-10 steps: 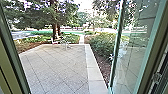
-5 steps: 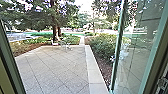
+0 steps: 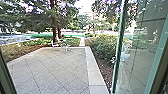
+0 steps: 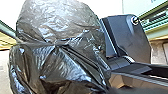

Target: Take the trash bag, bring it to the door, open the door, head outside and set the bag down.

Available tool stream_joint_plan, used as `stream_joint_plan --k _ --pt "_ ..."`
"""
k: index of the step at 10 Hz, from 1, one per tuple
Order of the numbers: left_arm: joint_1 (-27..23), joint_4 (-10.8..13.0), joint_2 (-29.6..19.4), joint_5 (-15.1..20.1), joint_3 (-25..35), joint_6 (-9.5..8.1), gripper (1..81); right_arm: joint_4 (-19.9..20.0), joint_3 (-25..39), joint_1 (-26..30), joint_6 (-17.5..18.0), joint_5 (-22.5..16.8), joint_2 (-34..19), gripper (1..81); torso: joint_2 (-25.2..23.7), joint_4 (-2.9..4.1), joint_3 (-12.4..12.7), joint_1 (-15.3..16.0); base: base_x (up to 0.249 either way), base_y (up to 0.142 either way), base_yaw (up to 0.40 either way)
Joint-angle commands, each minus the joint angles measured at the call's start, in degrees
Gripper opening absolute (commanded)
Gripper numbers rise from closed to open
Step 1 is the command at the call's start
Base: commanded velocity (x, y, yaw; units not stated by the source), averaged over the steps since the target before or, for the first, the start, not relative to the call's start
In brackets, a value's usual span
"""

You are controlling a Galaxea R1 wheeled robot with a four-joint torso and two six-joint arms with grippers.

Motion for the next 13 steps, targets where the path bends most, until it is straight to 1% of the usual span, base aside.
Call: stream_joint_plan --k 1,13 --pt "-3.3 -0.1 0.5 2.8 0.4 0.13 1.0 -0.4 0.8 3.1 -0.7 -3.4 0.3 81.1 0.0 0.0 0.0 0.0 0.117 0.0 0.0" --pt "-3.2 -0.3 0.4 2.8 0.4 0.13 1.0 -0.5 0.8 3.0 -0.7 -3.4 0.3 81.1 0.0 0.0 0.0 -0.1 0.117 0.0 0.0"
